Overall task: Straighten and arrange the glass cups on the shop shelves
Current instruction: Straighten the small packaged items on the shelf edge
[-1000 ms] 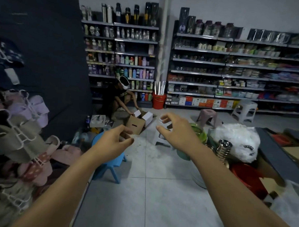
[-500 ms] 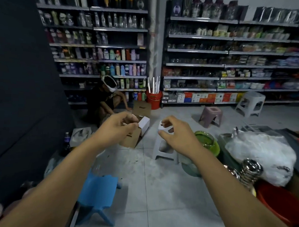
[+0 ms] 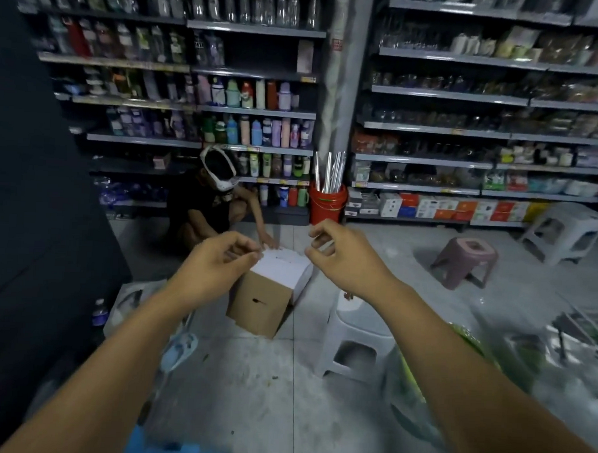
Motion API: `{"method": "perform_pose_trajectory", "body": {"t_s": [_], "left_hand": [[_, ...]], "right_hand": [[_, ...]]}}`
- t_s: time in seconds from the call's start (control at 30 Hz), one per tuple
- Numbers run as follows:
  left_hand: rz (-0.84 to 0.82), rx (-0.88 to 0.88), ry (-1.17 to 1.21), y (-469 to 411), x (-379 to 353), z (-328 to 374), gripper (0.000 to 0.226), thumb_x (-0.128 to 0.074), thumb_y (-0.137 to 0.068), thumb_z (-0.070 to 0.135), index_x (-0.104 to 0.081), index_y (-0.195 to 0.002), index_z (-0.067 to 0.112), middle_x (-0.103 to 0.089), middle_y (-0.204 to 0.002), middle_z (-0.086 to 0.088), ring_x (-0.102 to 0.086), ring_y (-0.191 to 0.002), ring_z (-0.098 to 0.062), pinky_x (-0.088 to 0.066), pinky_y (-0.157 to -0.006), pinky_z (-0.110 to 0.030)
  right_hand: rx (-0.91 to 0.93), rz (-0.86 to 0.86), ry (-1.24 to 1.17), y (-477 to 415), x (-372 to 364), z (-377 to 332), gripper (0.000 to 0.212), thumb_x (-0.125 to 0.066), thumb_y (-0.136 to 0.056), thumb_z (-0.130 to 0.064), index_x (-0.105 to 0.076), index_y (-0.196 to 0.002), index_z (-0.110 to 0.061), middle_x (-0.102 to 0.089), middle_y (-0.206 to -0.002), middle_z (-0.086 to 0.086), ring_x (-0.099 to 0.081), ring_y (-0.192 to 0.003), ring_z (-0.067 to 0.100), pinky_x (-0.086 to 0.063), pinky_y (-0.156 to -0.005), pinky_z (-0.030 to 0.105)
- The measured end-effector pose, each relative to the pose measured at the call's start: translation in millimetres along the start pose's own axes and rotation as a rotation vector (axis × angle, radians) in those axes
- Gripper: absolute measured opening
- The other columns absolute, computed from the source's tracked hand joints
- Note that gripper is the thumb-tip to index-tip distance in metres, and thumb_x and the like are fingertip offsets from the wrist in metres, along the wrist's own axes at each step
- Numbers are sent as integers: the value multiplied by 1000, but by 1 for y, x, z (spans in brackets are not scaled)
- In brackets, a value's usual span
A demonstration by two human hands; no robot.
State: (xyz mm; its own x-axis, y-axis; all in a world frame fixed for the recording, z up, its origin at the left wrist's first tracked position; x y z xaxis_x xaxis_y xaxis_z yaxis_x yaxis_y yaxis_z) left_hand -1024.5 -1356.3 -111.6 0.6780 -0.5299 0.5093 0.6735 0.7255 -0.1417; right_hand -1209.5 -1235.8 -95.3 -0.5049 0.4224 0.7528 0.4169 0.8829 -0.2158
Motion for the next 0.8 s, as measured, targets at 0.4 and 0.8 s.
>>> {"method": "perform_pose_trajectory", "body": {"t_s": [0.4, 0.8], "left_hand": [[-287, -232, 70, -411, -68, 16, 12, -74, -91, 21, -70, -99, 28, -72, -99, 2, -65, -86, -11, -54, -81, -31], [-440, -218, -35, -767, -199, -21, 13, -75, -90, 23, -70, -102, 24, -69, -96, 10, -61, -74, 5, -44, -69, -12]], "right_hand": [[-349, 62, 5, -270, 21, 171, 39, -69, -91, -46, -56, -124, -30, -62, -116, -11, -61, -100, 10, -51, -86, 29], [-435, 162, -27, -576, 73, 384, 36, -71, -91, -38, -59, -122, -25, -66, -116, -5, -65, -95, 14, -56, -86, 34]]}}
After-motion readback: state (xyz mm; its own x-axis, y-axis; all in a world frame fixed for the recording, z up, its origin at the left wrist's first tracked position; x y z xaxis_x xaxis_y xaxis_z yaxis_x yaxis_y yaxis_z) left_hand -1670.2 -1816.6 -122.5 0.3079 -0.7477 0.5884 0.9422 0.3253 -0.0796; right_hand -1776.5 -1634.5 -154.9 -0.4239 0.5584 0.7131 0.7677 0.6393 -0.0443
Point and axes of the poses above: each hand's wrist, its own y-axis away from the middle knuckle, its own x-axis out of the back of the hand, z = x × y, the point moved 8 cm from there along -y, towards the middle knuckle
